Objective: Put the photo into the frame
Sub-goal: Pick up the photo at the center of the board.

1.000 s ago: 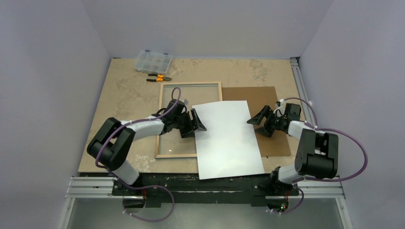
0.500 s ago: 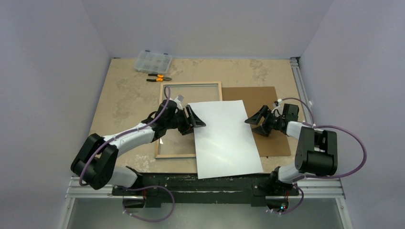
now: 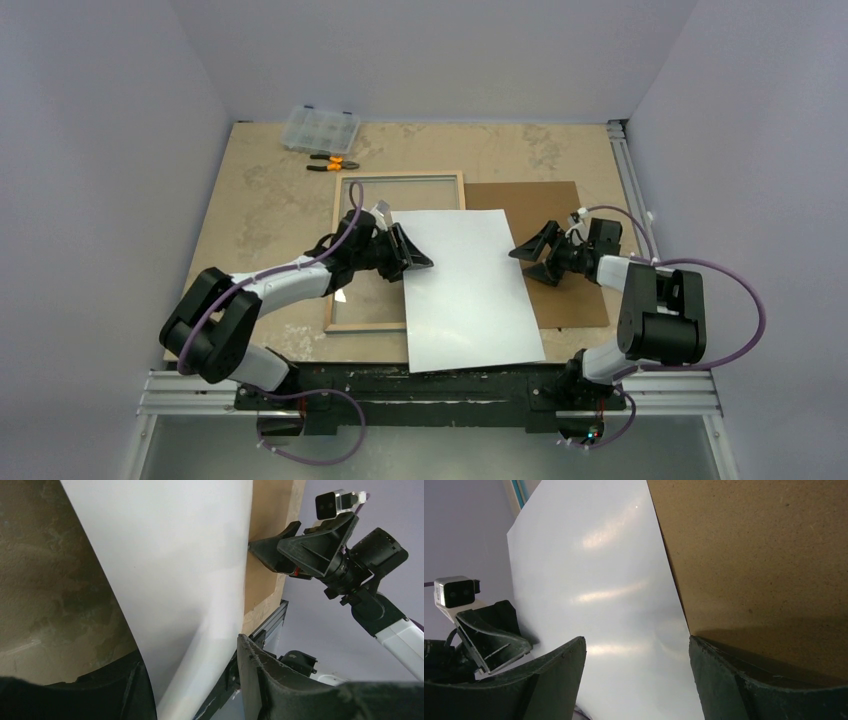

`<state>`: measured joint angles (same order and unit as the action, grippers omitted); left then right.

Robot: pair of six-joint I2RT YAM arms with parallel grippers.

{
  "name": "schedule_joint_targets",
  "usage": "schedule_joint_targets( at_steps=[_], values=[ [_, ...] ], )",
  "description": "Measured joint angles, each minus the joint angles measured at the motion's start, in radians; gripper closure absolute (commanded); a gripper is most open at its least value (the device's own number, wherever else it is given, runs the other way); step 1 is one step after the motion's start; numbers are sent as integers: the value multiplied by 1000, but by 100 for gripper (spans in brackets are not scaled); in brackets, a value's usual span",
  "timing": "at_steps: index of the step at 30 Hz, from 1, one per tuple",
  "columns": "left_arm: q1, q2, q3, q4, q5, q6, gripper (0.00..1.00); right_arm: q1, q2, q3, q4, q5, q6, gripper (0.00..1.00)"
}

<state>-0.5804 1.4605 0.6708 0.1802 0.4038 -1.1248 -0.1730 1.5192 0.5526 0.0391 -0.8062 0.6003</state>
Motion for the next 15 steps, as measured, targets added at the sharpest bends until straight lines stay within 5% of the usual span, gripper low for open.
schedule_joint_targets(
  at_steps=[7,15],
  values=[
    [-4,-22,42,-175,-76,51,100,10,-14,2,-16,9,-2,22],
    [55,-71,151,-356,-110,168,100,18,-71,22,-138,60,-32,20]
  ],
)
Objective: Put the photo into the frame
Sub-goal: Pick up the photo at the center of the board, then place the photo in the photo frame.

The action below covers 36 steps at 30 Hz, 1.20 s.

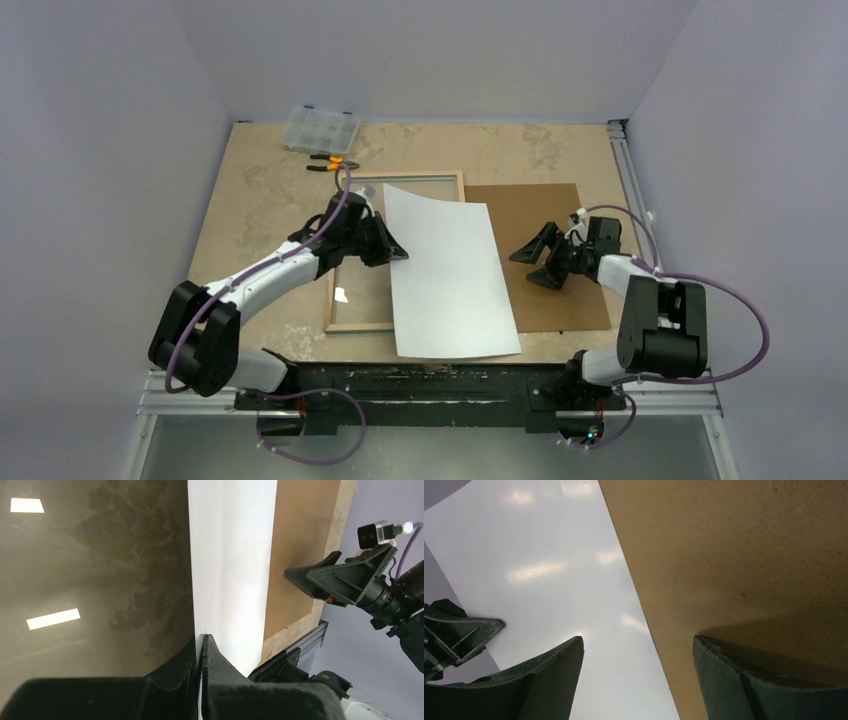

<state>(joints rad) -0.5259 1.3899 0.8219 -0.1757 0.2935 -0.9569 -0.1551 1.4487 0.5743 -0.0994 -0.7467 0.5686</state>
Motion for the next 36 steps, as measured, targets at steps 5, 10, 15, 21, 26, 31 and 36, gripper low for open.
schedule_joint_targets(
  at_steps=[5,10,15,21,26,31,36],
  values=[
    [121,-18,31,-76,22,80,100,0,-24,16,-66,34,-30,20],
    [275,-27,77,-159,91,176,100,0,-38,16,-95,48,-54,19],
    [383,-18,183,-262,154,300,100,4,-38,17,-101,48,-66,19],
    [457,78,284,-316,247,399,100,5,-36,17,-100,46,-74,19],
    [459,192,349,-361,301,470,100,5,-35,17,-100,45,-79,19],
    [459,224,360,-369,321,497,100,5,-33,16,-100,43,-80,19],
    [459,264,432,-372,339,507,100,5,-30,17,-98,38,-81,19]
  ],
)
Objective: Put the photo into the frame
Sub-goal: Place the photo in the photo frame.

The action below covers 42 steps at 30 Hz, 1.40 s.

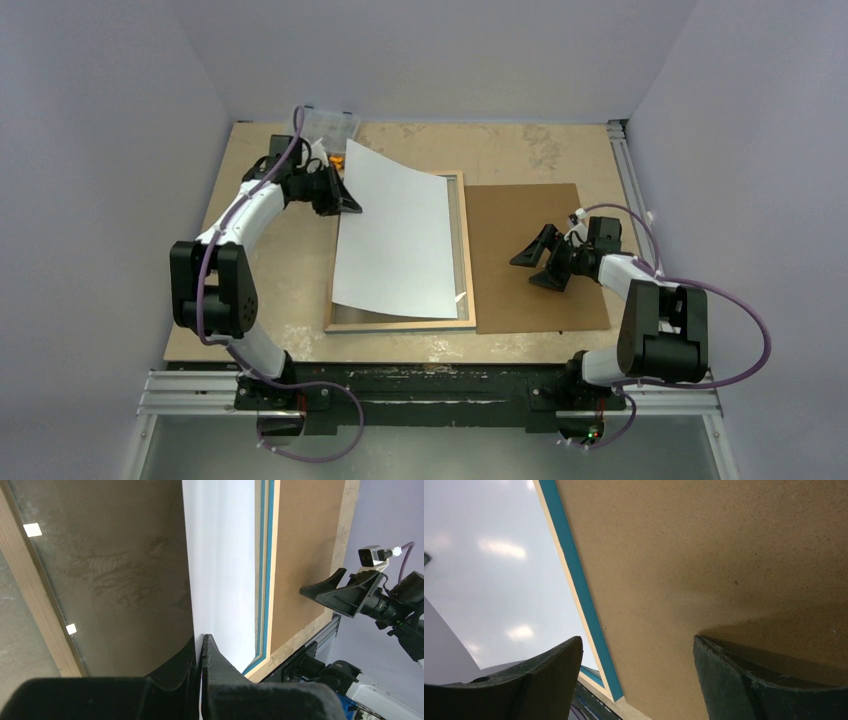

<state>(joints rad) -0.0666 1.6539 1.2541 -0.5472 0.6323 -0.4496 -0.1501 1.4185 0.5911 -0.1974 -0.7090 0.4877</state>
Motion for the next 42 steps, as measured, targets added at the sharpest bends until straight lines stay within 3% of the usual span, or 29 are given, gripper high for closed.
schedule_joint_targets(
  at_steps=[16,30,34,42],
  values=[
    [-48,100,50,12,6,-4,100,8,15,2,7,-20,-2,20],
    [-54,100,-79,154,-45,-108,98,15,15,2,10,-20,-3,20],
    [-58,99,-80,172,-58,-114,82,22,15,2,11,-20,-3,19],
    [-64,21,-112,159,-156,-108,32,34,14,3,11,-16,-2,16]
  ],
)
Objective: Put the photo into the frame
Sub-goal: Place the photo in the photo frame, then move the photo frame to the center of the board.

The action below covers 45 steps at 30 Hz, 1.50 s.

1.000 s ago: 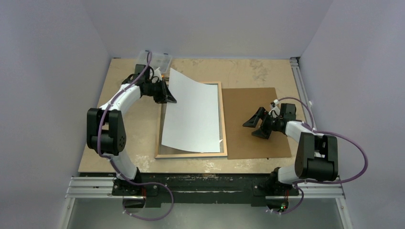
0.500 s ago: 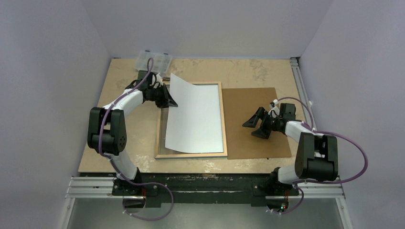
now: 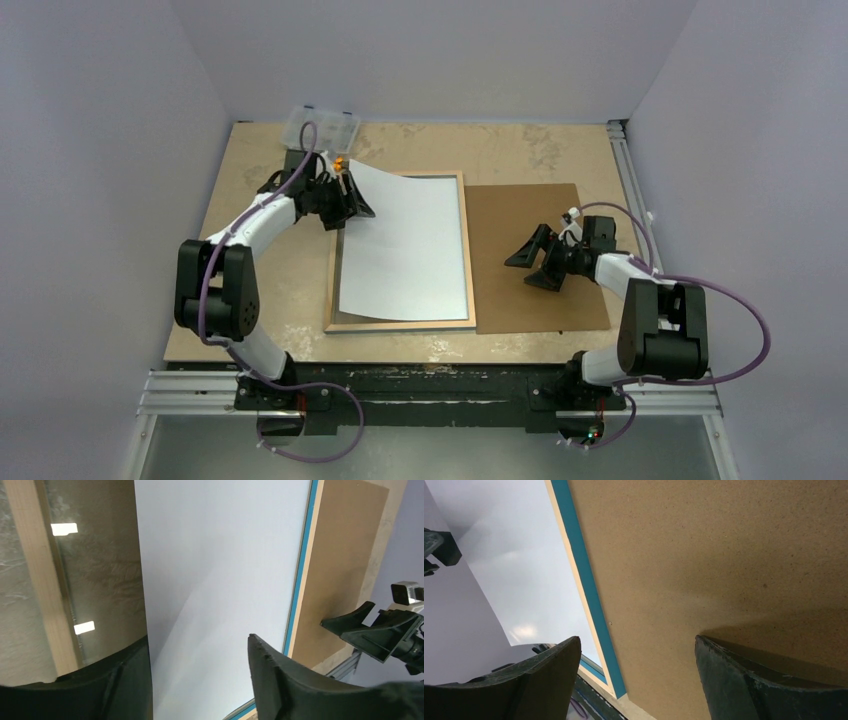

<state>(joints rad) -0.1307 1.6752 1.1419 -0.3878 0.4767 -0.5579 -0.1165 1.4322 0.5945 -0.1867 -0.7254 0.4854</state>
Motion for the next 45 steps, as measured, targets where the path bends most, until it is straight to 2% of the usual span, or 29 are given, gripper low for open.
schedule_joint_targets(
  at_steps=[2,8,15,20,23,29,33,36,38,45],
  values=[
    [-3,-34,-5,-5,-36,1,23,6,-4,1,-2,3,0,14],
    [-42,-131,10,-85,-197,16,10,30,-14,17,-30,36,-7,12],
    [-121,-243,31,-207,-410,26,9,88,-14,43,-54,87,-8,14],
    [-132,-407,7,-225,-414,12,10,209,4,73,-57,135,2,18],
    [-132,-505,-17,-224,-385,-9,11,297,58,121,-54,159,21,23],
    [-134,-620,-123,-213,-315,-53,19,454,188,247,-37,209,40,39],
    [-140,-638,-205,-197,-274,-86,22,544,269,357,-76,298,20,55],
    [-146,-638,-248,-188,-255,-101,25,600,317,412,-113,389,-6,71],
    [-148,-638,-271,-178,-243,-112,26,639,335,441,-140,449,-21,78],
    [-153,-638,-288,-150,-222,-116,27,792,382,546,-213,653,-38,82]
  ],
)
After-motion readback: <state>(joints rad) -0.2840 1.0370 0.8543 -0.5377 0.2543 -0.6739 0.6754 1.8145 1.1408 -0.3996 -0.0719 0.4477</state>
